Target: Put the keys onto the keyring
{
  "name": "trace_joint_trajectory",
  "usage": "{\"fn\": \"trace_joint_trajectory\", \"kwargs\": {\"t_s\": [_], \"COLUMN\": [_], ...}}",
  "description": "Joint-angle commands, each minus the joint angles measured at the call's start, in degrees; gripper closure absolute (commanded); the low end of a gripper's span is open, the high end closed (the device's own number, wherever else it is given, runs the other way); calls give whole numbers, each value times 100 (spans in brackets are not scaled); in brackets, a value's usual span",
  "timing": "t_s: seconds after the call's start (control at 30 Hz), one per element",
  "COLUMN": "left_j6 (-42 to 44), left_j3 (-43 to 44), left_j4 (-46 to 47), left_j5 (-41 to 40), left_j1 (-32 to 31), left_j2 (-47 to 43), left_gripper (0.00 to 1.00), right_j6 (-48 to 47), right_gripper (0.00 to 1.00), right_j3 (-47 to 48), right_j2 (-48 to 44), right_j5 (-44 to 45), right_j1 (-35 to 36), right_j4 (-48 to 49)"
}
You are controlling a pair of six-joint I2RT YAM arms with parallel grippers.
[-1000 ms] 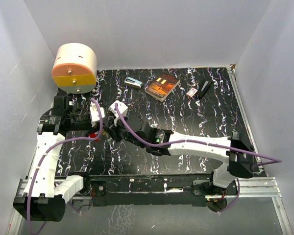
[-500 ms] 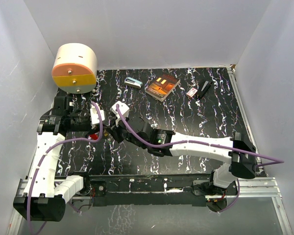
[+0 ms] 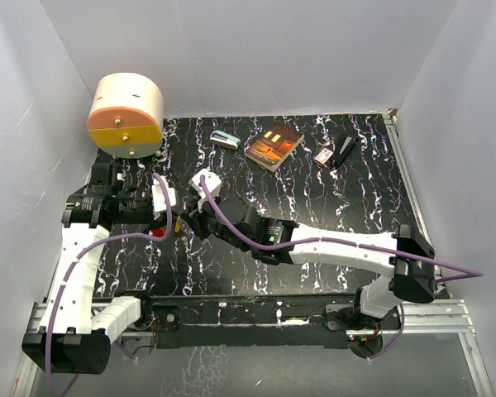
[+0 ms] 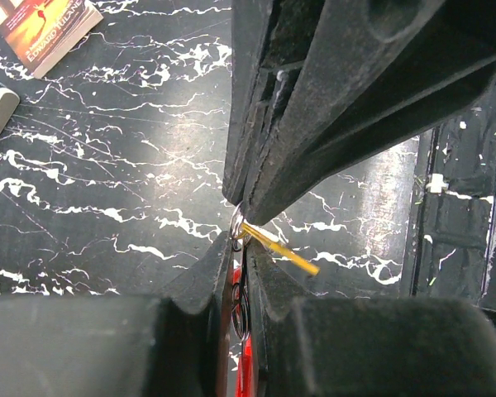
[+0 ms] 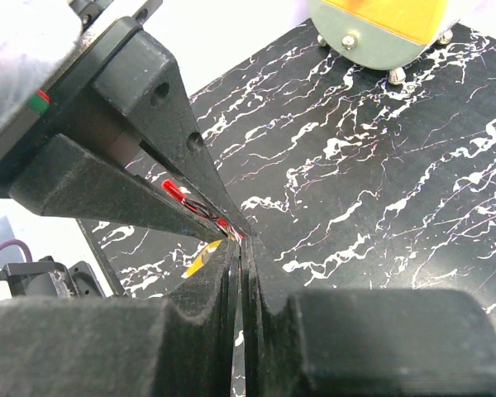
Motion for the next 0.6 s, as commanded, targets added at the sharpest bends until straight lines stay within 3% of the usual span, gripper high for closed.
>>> {"fn": "trace_joint_trajectory", "kwargs": {"t_s": [0.0,0.57], "left_j6": [90,128], "left_j3": [253,299], "left_j4": [-295,-326], "left_j5": [513,429], "left_j1": [-27,-27], "left_j2": [-135,-89], "left_gripper": [100,100], "right_j6": [-80,-362], "right_gripper": [92,92], "right_j3": [216,699], "right_j2": [-72,329], "right_j5": [235,80], "right_j1": [-60,-21], "right_j4": [342,-179]}}
